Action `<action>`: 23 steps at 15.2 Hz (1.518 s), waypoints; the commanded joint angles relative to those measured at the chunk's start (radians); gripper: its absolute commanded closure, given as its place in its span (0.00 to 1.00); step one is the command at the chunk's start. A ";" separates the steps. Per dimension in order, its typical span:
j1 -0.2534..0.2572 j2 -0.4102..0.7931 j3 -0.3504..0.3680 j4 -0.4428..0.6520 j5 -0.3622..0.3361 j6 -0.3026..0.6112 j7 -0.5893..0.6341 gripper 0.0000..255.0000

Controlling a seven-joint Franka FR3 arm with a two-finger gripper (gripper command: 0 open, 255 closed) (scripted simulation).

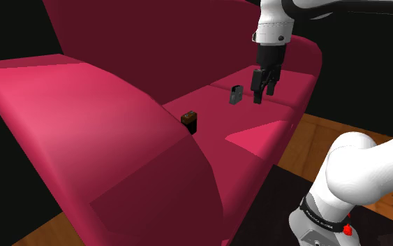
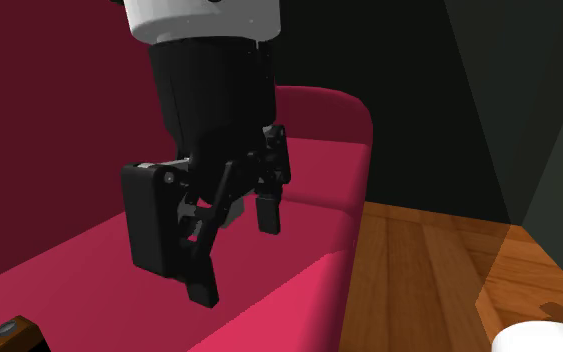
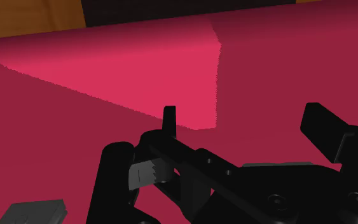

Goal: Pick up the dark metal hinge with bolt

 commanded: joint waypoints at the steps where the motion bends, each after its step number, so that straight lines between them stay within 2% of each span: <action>1: 0.000 0.000 0.000 0.000 0.000 0.000 0.000 0.00; 7: 0.005 0.037 -0.169 -0.017 -0.105 0.090 -0.264 0.00; 14: 0.033 0.170 -0.368 0.042 -0.178 0.211 -0.569 0.00; 19: 0.077 0.318 -0.511 0.137 -0.171 0.292 -0.796 0.00; 23: 0.123 0.469 -0.628 0.243 -0.114 0.343 -0.993 0.00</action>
